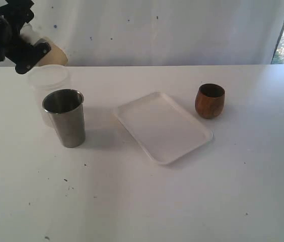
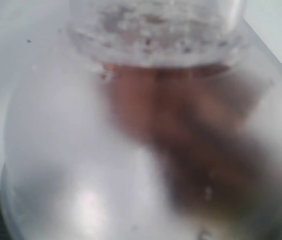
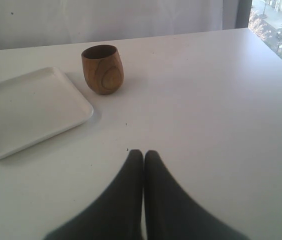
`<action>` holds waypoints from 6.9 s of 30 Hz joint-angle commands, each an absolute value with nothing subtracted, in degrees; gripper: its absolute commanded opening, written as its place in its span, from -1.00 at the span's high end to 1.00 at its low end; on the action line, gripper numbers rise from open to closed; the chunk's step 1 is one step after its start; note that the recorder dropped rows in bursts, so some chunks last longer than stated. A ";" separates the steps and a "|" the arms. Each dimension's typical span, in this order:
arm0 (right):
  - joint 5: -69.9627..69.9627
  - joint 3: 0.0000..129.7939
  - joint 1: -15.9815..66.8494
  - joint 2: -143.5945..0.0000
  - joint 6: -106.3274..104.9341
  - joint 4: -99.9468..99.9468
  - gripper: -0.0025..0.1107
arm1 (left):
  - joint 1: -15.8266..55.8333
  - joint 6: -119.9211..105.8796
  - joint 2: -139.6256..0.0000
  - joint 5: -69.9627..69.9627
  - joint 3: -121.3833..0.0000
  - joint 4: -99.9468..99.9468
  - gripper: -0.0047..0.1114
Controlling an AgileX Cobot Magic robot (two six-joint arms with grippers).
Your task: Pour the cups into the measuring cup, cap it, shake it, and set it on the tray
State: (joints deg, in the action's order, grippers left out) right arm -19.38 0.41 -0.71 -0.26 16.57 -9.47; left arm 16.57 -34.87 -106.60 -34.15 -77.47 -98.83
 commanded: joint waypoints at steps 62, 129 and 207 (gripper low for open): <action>-19.22 0.00 -1.06 0.00 16.72 -9.98 0.96 | 17.56 82.19 -94.34 43.92 -72.48 -82.62 0.92; -19.22 0.00 -1.06 0.00 18.54 -9.98 0.96 | 37.36 20.70 -123.01 52.43 -72.59 -25.86 -0.89; -19.22 0.00 -1.06 0.00 19.22 -9.98 0.96 | 37.28 16.40 -14.34 -9.61 -31.46 -14.51 0.90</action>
